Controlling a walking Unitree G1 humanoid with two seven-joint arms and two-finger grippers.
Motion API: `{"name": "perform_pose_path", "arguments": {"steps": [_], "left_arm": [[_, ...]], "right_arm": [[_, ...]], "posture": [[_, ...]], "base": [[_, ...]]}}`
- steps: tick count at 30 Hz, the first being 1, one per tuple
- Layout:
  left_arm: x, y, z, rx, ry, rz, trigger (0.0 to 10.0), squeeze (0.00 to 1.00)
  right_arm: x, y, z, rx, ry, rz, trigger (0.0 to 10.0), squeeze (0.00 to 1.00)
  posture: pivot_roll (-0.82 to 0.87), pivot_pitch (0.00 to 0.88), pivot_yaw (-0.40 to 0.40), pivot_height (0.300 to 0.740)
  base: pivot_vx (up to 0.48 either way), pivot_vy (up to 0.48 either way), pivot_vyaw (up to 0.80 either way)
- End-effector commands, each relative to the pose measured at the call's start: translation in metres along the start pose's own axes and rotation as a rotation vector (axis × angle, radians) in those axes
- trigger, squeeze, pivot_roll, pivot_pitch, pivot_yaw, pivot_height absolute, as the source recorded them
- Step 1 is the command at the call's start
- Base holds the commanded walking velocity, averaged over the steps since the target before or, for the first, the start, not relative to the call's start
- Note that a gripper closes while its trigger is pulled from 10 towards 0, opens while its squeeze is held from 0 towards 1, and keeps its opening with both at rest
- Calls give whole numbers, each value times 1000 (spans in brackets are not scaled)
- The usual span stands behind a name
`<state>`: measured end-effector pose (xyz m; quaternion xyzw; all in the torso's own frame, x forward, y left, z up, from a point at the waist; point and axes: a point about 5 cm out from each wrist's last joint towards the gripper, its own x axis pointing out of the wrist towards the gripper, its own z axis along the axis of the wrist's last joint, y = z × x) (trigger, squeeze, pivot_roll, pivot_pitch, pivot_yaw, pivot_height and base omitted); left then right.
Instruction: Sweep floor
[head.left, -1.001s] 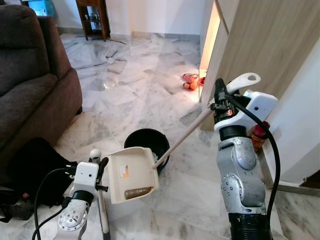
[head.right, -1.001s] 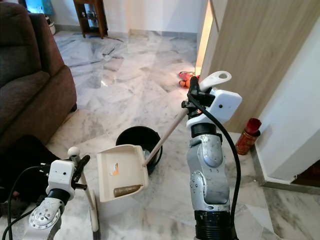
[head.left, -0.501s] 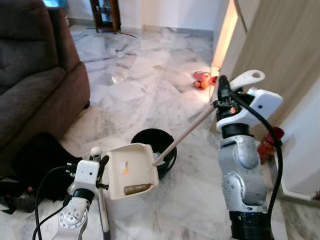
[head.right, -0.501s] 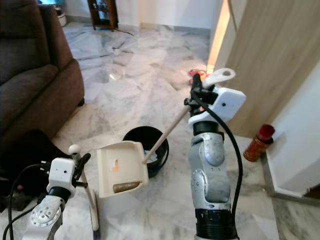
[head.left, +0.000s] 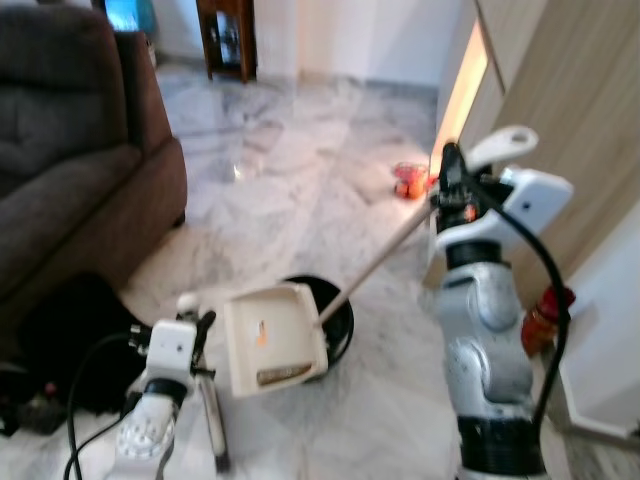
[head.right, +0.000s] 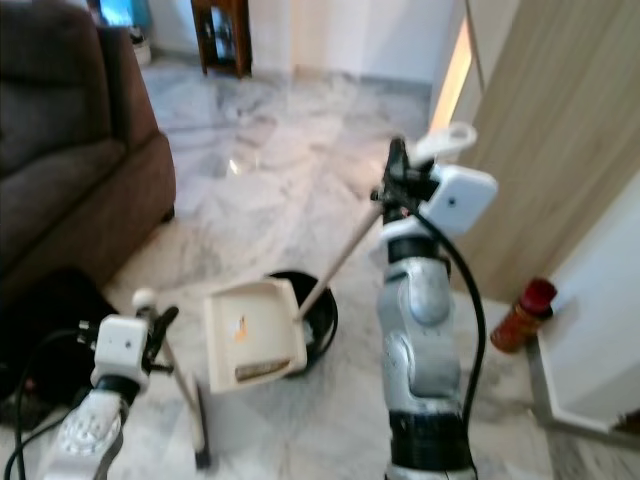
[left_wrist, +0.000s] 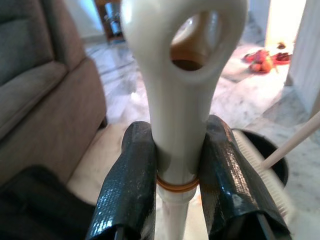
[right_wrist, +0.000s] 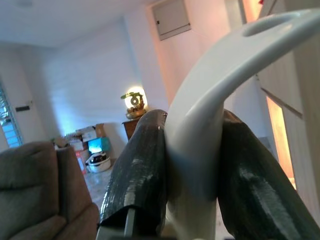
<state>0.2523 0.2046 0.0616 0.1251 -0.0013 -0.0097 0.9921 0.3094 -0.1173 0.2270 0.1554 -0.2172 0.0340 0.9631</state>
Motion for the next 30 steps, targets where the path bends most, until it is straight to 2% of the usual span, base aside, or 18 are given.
{"name": "perform_pose_path", "arguments": {"steps": [1, 24, 25, 30], "left_arm": [[4, 0, 9, 21, -48, -1, 10000, 0], [4, 1, 10, 11, -51, 8, 10000, 0], [1, 3, 10, 17, -53, 10, 10000, 0], [-3, 6, 12, 23, -63, 20, 10000, 0]], "right_arm": [[2, -1, 14, 30, -70, -6, 10000, 0], [1, 1, 13, 14, -63, 10, 10000, 0], [0, 1, 13, 19, -65, 7, 10000, 0], [-2, 0, 12, 25, -62, 5, 10000, 0]], "posture": [[197, 21, 0, 740], [195, 25, 2, 740], [192, 2, 4, 740], [195, 0, 5, 740]], "base": [[247, 0, 0], [248, 0, 0], [255, 0, 0], [255, 0, 0]]}}
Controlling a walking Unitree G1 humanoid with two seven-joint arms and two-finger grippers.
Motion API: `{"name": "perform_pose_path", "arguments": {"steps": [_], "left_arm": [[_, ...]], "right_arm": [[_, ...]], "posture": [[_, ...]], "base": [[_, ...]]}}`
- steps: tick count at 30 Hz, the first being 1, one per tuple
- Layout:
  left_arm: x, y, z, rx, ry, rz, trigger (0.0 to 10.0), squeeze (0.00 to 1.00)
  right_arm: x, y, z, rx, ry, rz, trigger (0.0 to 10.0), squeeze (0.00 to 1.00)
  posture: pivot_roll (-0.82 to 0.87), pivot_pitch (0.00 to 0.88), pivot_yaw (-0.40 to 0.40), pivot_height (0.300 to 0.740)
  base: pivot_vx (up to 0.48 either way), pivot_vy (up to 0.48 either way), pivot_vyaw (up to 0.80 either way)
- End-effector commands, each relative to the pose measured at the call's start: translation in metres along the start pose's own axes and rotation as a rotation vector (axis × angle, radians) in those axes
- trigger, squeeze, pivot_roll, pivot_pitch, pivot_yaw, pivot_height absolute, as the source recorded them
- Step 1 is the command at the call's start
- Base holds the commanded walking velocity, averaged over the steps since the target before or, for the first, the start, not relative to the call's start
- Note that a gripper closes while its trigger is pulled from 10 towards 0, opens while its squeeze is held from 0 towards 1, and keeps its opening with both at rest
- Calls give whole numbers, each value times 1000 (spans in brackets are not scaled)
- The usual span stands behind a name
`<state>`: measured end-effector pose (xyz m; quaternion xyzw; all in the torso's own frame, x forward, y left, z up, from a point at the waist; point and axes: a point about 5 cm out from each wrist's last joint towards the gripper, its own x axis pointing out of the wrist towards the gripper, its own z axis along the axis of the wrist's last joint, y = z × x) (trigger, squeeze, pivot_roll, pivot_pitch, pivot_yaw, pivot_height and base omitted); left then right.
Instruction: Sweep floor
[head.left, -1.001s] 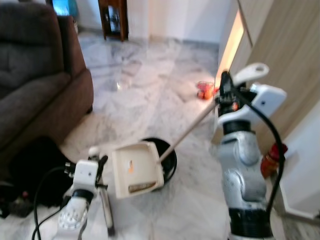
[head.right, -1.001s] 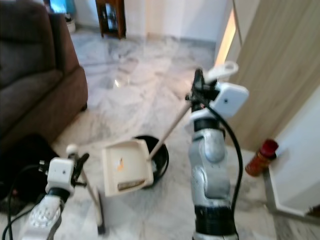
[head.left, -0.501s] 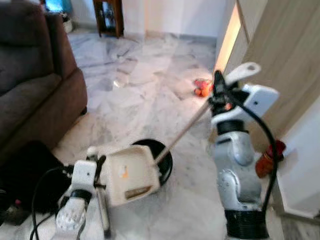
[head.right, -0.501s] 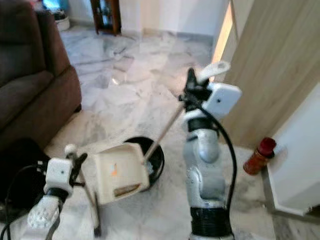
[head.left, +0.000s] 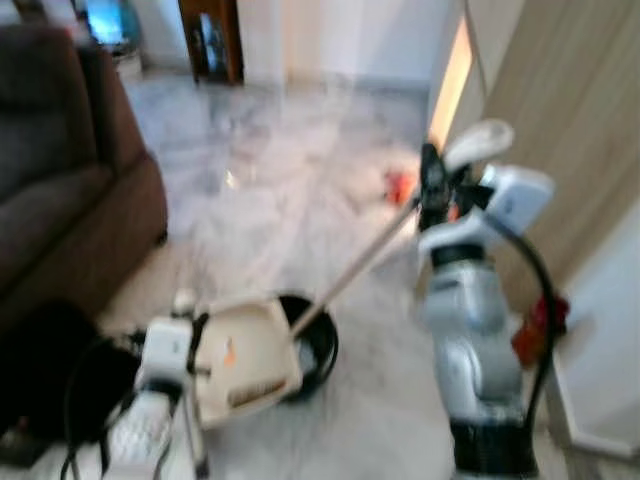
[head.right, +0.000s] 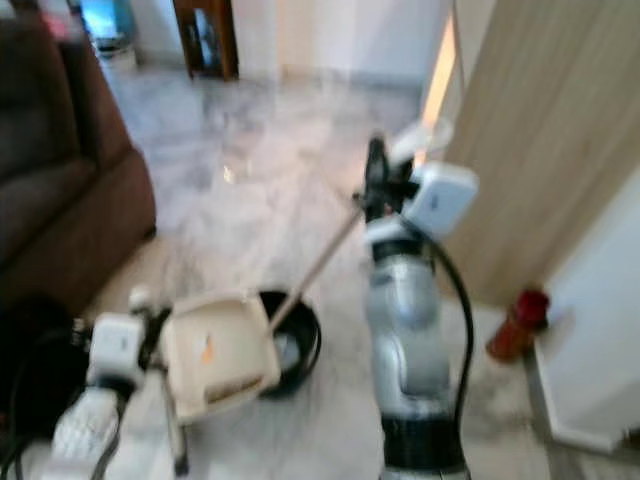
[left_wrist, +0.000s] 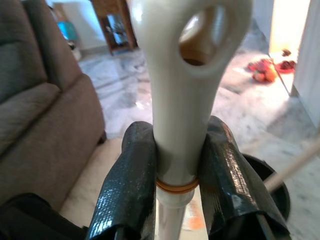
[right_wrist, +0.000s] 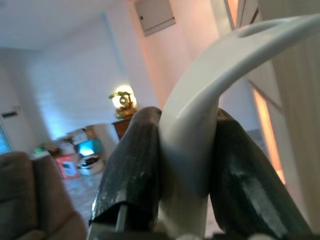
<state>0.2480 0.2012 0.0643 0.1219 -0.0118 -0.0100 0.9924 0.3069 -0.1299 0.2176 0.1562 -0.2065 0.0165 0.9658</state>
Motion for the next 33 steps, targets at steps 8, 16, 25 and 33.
{"name": "perform_pose_path", "arguments": {"steps": [8, 16, 25, 33], "left_arm": [[-7, 16, 20, 58, -84, 32, 10000, 0], [-14, 24, 25, 74, -95, 85, 10000, 0], [-11, 26, 30, 78, -106, 97, 10000, 0], [-9, 25, 36, 77, -118, 105, 10000, 0]], "right_arm": [[4, 15, 16, 37, -81, 45, 10000, 0], [8, 17, 14, 37, -74, 60, 10000, 0], [9, 18, 15, 46, -78, 61, 10000, 0], [12, 20, 17, 53, -87, 62, 10000, 0]], "posture": [[197, 0, 10, 740], [215, 0, -5, 740], [220, 0, -9, 740], [222, 8, -11, 740]], "base": [[259, 0, 0], [259, 0, 0], [286, 0, 0], [294, 0, 0]]}}
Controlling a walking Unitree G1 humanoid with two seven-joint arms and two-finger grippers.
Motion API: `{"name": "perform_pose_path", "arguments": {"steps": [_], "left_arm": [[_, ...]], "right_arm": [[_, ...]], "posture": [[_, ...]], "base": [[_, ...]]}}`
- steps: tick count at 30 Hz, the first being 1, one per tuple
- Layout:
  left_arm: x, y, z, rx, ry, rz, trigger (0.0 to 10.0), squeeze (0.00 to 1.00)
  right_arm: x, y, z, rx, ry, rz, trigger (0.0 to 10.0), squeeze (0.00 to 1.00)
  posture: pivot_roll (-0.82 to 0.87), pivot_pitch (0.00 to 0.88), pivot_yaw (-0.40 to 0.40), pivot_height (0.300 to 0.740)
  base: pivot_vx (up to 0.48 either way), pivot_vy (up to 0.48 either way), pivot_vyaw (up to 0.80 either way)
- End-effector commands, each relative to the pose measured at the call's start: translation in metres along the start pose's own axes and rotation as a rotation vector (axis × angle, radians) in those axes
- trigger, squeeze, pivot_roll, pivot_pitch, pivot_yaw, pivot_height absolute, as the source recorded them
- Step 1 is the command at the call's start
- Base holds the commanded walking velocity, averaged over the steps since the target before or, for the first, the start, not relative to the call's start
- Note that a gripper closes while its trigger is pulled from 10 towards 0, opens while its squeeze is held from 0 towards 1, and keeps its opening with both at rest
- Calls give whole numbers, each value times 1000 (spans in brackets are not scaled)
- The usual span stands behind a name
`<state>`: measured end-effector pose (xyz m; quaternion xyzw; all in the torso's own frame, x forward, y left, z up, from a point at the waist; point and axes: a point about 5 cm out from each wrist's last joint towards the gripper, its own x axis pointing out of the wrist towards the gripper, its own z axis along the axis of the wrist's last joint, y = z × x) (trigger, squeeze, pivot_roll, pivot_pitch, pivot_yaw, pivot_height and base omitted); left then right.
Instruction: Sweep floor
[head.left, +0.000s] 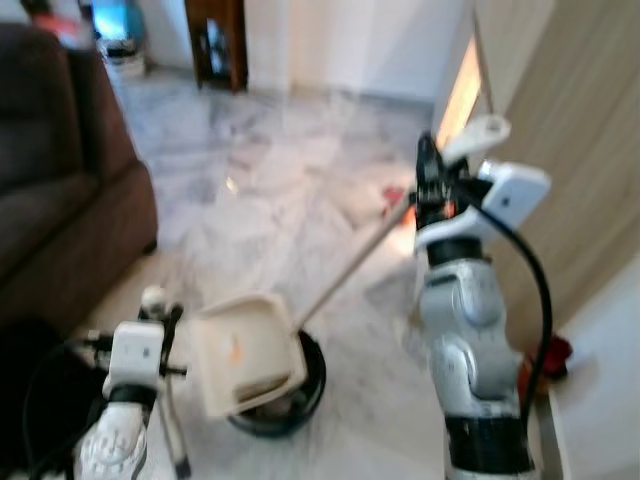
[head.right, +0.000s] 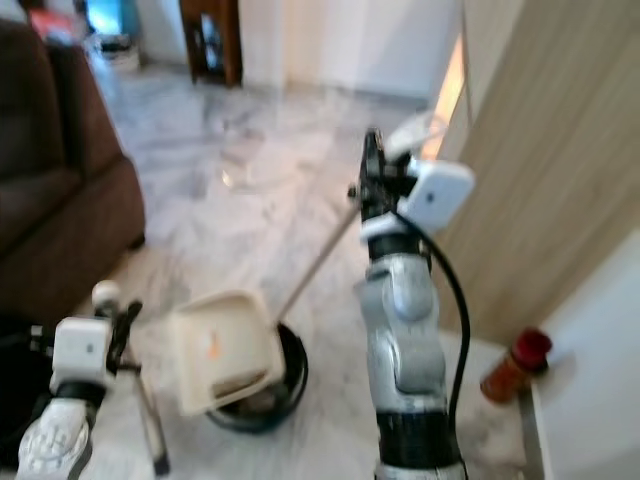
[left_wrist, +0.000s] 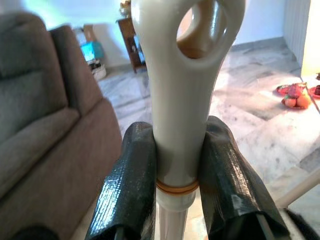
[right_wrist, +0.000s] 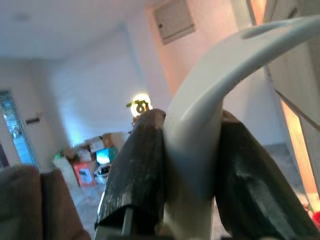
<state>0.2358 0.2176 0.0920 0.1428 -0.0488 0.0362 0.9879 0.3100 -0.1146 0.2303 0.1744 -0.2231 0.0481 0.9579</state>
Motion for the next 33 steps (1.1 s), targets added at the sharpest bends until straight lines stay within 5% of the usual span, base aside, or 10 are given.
{"name": "perform_pose_path", "arguments": {"steps": [1, 13, 33], "left_arm": [[4, 3, 12, 29, -58, 5, 10000, 0], [5, 0, 13, 28, -54, 0, 10000, 0], [3, -6, 10, 21, -49, -18, 10000, 0]], "right_arm": [[5, 2, 12, 1, -61, 4, 10000, 0], [4, 4, 11, 12, -55, 8, 10000, 0], [0, 20, 12, -30, -75, 71, 10000, 0]], "posture": [[222, 8, -11, 740], [221, 19, -11, 740], [219, 24, -14, 740]], "base": [[292, 0, 0], [293, 0, 0], [0, 0, 0]]}}
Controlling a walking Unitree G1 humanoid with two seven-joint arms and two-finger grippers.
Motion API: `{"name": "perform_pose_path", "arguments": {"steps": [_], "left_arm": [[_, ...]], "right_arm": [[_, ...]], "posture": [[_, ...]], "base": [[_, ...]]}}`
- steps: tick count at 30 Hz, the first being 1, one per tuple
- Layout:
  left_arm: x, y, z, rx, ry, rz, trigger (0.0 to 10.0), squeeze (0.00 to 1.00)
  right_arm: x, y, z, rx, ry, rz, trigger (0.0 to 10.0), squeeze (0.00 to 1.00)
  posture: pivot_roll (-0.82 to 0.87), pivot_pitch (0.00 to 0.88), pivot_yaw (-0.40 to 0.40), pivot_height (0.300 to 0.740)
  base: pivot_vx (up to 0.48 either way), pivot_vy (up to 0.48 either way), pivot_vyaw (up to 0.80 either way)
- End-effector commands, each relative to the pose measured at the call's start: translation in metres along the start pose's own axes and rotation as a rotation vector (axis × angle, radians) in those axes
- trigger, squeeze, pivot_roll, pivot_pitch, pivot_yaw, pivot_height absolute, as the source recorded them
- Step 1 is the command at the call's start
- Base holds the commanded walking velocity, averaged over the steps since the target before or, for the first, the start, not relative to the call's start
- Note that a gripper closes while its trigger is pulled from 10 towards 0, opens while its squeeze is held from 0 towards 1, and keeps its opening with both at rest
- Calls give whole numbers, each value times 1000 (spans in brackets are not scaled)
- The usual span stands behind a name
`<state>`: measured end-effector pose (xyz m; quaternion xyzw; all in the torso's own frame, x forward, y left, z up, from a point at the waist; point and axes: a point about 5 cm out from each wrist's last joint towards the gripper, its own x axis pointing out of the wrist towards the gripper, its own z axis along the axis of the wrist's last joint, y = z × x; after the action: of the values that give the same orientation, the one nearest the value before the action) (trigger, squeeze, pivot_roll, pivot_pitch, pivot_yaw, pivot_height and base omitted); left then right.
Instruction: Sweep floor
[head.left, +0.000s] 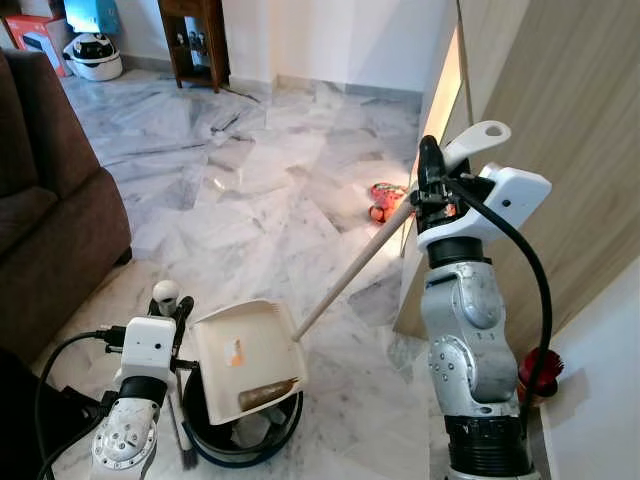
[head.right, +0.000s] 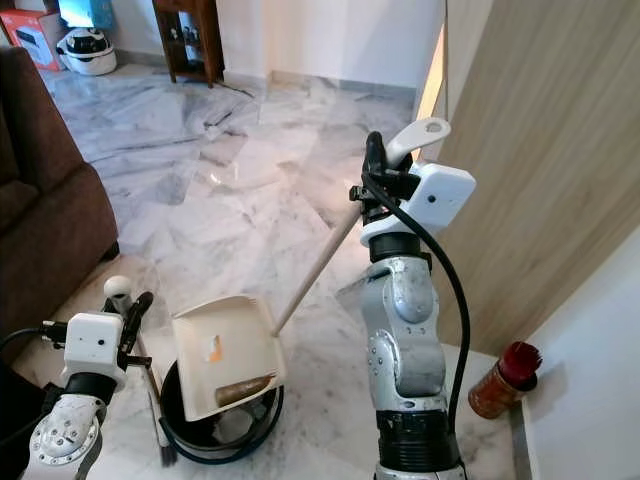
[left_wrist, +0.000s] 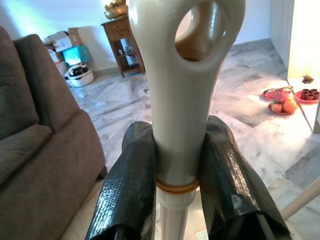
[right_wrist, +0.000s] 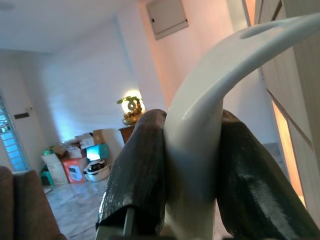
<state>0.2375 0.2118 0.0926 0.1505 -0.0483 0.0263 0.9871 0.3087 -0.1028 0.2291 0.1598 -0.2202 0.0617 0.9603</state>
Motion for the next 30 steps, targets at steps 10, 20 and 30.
{"name": "perform_pose_path", "arguments": {"steps": [10, 20, 30], "left_arm": [[3, 1, 8, 10, -50, 4, 10000, 0], [3, 2, 10, 21, -60, -3, 10000, 0], [3, 1, 11, 28, -64, -11, 10000, 0]], "right_arm": [[-1, 26, 23, -36, -148, 108, 10000, 0], [-12, 58, 30, -16, -211, 188, 10000, 0], [-30, 101, 32, -88, -289, 371, 10000, 0]], "posture": [[223, 26, -12, 740], [226, 32, -9, 740], [231, 39, -8, 740]], "base": [[0, 0, 0], [0, 0, 0], [0, 0, 0]]}}
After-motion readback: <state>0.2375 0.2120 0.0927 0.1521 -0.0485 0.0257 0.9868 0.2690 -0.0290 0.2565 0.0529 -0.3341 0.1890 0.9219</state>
